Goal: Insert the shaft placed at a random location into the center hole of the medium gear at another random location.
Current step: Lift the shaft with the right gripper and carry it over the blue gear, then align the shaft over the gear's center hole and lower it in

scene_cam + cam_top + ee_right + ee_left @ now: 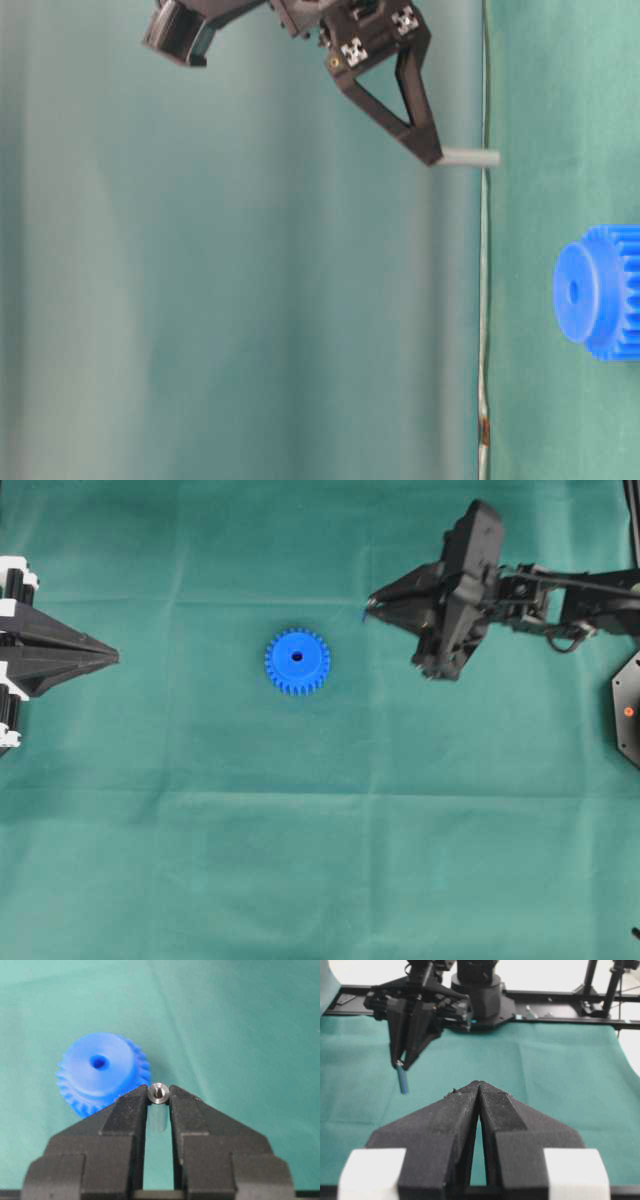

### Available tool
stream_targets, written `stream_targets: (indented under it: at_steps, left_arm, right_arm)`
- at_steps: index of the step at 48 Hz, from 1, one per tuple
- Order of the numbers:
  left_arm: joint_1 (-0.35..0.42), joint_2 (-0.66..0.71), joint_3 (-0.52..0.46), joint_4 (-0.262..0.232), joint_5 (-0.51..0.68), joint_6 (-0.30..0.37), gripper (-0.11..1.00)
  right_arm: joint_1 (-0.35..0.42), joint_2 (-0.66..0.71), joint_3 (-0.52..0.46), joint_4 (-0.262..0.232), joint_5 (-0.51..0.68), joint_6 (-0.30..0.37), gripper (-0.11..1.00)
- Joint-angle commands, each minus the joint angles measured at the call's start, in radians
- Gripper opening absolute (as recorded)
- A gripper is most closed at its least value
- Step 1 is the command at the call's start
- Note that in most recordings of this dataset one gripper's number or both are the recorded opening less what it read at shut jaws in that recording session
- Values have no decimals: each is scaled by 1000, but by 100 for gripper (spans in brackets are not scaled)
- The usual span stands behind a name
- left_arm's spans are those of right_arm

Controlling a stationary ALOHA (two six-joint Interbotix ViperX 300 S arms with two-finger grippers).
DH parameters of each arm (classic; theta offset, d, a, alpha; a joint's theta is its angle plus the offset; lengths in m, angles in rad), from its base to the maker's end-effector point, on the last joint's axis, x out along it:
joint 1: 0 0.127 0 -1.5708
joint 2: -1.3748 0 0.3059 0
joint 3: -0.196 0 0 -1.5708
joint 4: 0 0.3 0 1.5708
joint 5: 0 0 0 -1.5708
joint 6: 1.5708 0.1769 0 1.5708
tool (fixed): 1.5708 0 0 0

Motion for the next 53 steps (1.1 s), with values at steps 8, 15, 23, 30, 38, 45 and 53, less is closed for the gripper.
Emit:
stream_targets:
  at_steps: [8, 15, 23, 30, 38, 45, 53]
  left_arm:
    - [2, 6, -25, 3, -5, -2, 0]
    - [2, 8, -25, 3, -5, -2, 0]
    - [2, 8, -23, 3, -5, -2, 0]
    - [0, 8, -23, 3, -5, -2, 0]
    - [2, 8, -23, 3, -5, -2, 0]
    - [2, 9, -23, 3, -5, -2, 0]
    - [2, 9, -23, 3, -5, -3, 0]
  right_arm:
    - [49, 83, -141, 5, -8, 9, 14]
    - [71, 135, -209, 5, -6, 9, 14]
    - [84, 167, -247, 5, 3, 9, 14]
    - [86, 176, -252, 5, 5, 9, 14]
    - [86, 198, -250, 5, 2, 9, 14]
    - [86, 241, -253, 6, -11, 9, 14]
    - [86, 288, -253, 18, -31, 9, 14]
